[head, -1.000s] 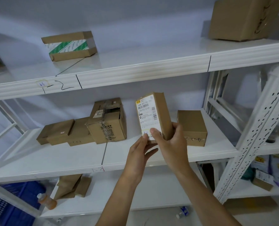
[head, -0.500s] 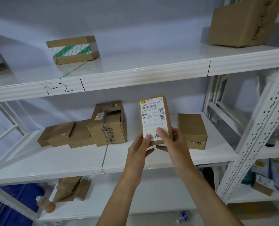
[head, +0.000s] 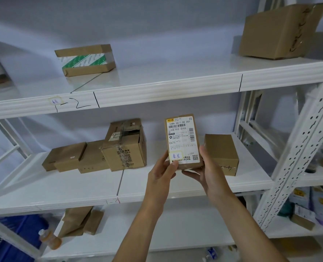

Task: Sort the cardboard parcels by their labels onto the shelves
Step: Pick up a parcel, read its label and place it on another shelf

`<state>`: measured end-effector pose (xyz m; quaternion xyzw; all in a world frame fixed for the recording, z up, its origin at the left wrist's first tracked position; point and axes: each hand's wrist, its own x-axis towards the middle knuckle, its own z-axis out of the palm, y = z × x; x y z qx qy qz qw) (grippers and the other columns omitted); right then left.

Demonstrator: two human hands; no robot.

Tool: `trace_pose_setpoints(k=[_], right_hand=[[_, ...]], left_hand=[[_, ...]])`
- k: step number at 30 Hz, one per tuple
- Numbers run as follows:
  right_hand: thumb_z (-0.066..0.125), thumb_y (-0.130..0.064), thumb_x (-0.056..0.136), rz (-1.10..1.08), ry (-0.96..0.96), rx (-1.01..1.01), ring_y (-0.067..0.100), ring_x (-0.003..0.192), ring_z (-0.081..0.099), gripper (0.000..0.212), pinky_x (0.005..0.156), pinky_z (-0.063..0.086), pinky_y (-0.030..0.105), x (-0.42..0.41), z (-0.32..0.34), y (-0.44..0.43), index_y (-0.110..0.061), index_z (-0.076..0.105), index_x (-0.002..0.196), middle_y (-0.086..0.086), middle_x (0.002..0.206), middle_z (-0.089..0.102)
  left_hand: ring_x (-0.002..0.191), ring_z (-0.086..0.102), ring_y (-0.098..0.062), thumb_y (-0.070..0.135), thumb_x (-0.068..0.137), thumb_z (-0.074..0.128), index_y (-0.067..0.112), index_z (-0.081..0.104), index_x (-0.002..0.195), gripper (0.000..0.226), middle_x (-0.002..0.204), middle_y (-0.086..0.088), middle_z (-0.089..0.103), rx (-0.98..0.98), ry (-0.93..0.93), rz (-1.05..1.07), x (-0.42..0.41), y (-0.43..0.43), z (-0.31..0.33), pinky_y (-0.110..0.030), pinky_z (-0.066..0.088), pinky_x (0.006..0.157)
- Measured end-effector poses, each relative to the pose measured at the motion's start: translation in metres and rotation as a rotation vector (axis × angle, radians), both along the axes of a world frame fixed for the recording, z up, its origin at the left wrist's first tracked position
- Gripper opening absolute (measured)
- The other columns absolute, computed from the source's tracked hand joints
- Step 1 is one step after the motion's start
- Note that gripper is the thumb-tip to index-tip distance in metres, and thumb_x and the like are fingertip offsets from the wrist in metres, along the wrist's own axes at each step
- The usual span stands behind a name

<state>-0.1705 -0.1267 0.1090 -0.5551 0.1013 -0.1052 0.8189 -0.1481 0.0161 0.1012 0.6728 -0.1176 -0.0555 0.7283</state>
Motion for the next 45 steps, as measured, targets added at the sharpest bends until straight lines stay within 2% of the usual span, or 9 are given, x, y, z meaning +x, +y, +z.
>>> trace_pose_setpoints(k=[4,10,14,19,31,34,38,42,45], right_hand=[[0.040,-0.047,0.105,0.031,-0.054,0.021,0.025,0.112,0.074,0.035,0.095,0.057,0.047,-0.004,0.003,-0.004,-0.036,0.067,0.125,0.002,0.119,0.079],[0.043,-0.052,0.095,0.089,-0.141,0.071,0.025,0.118,0.071,0.045,0.096,0.054,0.047,-0.015,0.004,-0.008,-0.034,0.064,0.131,0.002,0.129,0.075],[0.042,-0.050,0.096,0.084,-0.161,0.073,0.028,0.119,0.070,0.046,0.095,0.055,0.047,-0.021,0.005,-0.009,-0.032,0.065,0.130,0.004,0.129,0.074],[0.042,-0.048,0.096,0.072,-0.182,0.071,0.026,0.117,0.072,0.041,0.096,0.054,0.049,-0.023,0.007,-0.009,-0.035,0.069,0.125,0.004,0.128,0.075],[0.043,-0.052,0.095,0.085,-0.169,0.046,0.027,0.117,0.072,0.050,0.099,0.054,0.051,-0.019,0.002,-0.015,-0.029,0.062,0.135,0.005,0.129,0.074],[0.044,-0.055,0.094,0.091,-0.126,0.025,0.027,0.116,0.072,0.051,0.097,0.056,0.050,-0.014,-0.001,-0.017,-0.030,0.062,0.135,0.004,0.127,0.075],[0.040,-0.053,0.102,0.132,-0.025,-0.013,0.024,0.114,0.073,0.041,0.088,0.059,0.045,-0.006,-0.010,-0.021,-0.036,0.064,0.131,0.002,0.123,0.077],[0.041,-0.050,0.104,0.148,0.065,-0.016,0.026,0.103,0.077,0.035,0.086,0.060,0.046,0.002,-0.016,-0.024,-0.036,0.071,0.116,0.004,0.113,0.080],[0.043,-0.051,0.104,0.164,0.101,-0.022,0.027,0.101,0.077,0.038,0.084,0.059,0.045,0.009,-0.020,-0.026,-0.031,0.071,0.119,0.006,0.111,0.081]], left_hand=[[0.112,0.069,0.002,0.021,0.103,0.059,0.038,0.049,0.149,0.050,0.113,0.025,0.077,0.056,-0.110,-0.019,-0.002,0.000,0.001,-0.028,0.055,0.099],[0.122,0.067,-0.008,0.018,0.100,0.062,0.037,0.046,0.152,0.057,0.127,0.017,0.074,0.074,-0.224,-0.045,-0.007,0.006,0.004,-0.021,0.056,0.094],[0.122,0.067,-0.006,0.029,0.093,0.064,0.042,0.045,0.147,0.058,0.125,0.020,0.073,0.060,-0.243,-0.044,-0.014,0.005,0.006,-0.018,0.056,0.091],[0.127,0.064,-0.009,0.031,0.095,0.065,0.045,0.043,0.147,0.058,0.130,0.019,0.071,0.074,-0.269,-0.043,-0.014,0.005,0.005,-0.022,0.056,0.094],[0.130,0.063,-0.012,0.027,0.097,0.064,0.041,0.043,0.150,0.059,0.133,0.017,0.071,0.068,-0.279,-0.038,-0.011,-0.001,-0.001,-0.028,0.056,0.098],[0.127,0.065,-0.009,0.026,0.098,0.063,0.038,0.043,0.150,0.057,0.129,0.019,0.073,0.071,-0.260,-0.027,-0.009,-0.003,-0.004,-0.029,0.057,0.101],[0.119,0.067,-0.001,0.020,0.101,0.060,0.046,0.045,0.142,0.051,0.120,0.029,0.074,0.110,-0.197,0.001,-0.004,-0.006,-0.011,-0.029,0.058,0.101],[0.117,0.068,-0.003,0.025,0.102,0.060,0.042,0.048,0.148,0.051,0.120,0.027,0.074,0.137,-0.138,0.042,-0.001,-0.008,-0.018,-0.038,0.057,0.104],[0.119,0.068,-0.006,0.027,0.101,0.062,0.037,0.048,0.152,0.054,0.122,0.023,0.075,0.135,-0.094,0.093,0.000,-0.010,-0.022,-0.043,0.055,0.106]])
